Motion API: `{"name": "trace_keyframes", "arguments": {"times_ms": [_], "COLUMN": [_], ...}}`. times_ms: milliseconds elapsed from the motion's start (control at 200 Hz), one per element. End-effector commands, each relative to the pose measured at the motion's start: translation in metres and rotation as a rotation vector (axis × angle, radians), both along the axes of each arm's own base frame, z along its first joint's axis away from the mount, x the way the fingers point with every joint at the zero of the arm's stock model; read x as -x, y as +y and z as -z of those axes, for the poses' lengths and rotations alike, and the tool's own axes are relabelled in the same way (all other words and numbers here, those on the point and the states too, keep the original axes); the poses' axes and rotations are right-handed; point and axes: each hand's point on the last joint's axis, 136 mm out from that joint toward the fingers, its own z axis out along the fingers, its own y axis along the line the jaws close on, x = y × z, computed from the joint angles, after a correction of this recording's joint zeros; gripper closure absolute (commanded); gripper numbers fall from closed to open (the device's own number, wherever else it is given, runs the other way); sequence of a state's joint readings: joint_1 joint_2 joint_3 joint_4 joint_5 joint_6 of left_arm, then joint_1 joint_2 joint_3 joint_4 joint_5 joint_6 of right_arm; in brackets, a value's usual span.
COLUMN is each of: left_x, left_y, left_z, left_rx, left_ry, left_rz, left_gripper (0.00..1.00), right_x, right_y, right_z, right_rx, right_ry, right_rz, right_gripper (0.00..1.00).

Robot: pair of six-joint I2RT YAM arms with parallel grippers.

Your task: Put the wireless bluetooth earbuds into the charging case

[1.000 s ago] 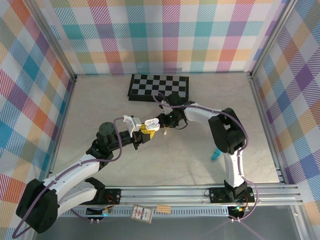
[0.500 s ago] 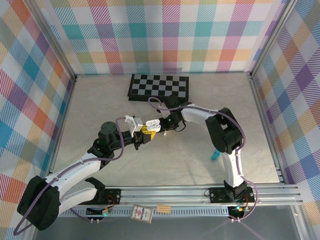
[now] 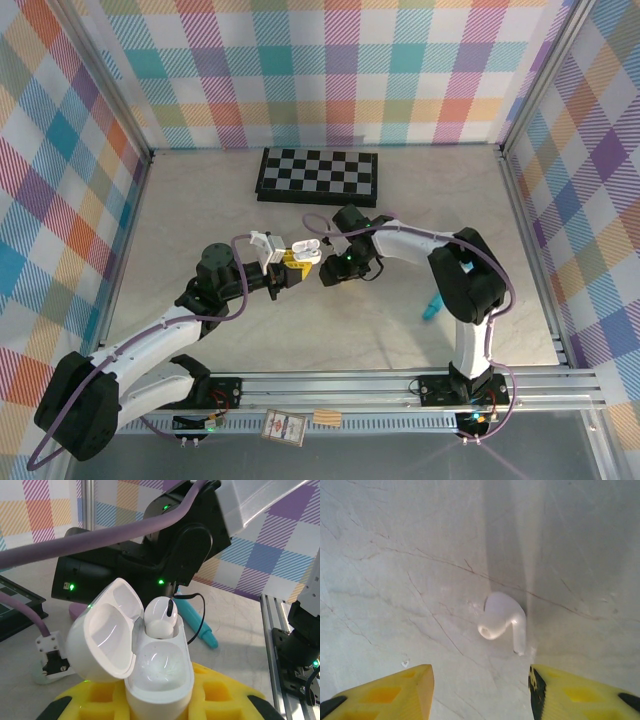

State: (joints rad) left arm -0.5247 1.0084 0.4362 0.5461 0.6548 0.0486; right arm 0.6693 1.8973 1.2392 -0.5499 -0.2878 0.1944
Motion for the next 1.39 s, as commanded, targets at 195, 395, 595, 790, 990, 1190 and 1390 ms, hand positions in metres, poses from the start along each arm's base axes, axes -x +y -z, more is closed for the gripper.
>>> {"name": "trace_keyframes", "arguments": {"times_ms": [195, 395, 595, 790, 990, 1190, 1390], "left_x": [0.010, 0.025, 0.030, 0.031, 0.030, 0.030, 0.030], "left_y": [0.006, 0.011, 0.008, 0.005, 0.004, 0.003, 0.002], "left_z": [-0.018, -0.021, -0.014, -0.013, -0.009, -0.008, -0.008], "left_rx": [0.022, 0.006, -0.019, -0.020, -0.026, -0.026, -0.027], "left_ry": [-0.116, -0.169, -0.153, -0.149, -0.140, -0.138, -0.135], "left_rz": [0.008, 0.020, 0.052, 0.069, 0.075, 0.080, 0.084], "left_gripper": [1.00, 1.00, 1.00, 1.00, 1.00, 1.00, 1.00], "right_x": [-0.016, -0.022, -0.023, -0.021, -0.016, -0.015, -0.019], "right_y": [-0.002, 0.006, 0.012, 0.016, 0.015, 0.014, 0.013], "right_z": [-0.016, -0.018, -0.013, -0.005, 0.005, 0.014, 0.025], "right_rx": [0.209, 0.334, 0.429, 0.485, 0.528, 0.542, 0.565], "right_ry": [-0.077, -0.043, 0.001, 0.046, 0.080, 0.097, 0.089], "right_rz": [-0.053, -0.134, -0.196, -0.237, -0.267, -0.269, -0.255], "right_gripper": [0.47, 0.47, 0.48, 0.53, 0.58, 0.61, 0.67]}}
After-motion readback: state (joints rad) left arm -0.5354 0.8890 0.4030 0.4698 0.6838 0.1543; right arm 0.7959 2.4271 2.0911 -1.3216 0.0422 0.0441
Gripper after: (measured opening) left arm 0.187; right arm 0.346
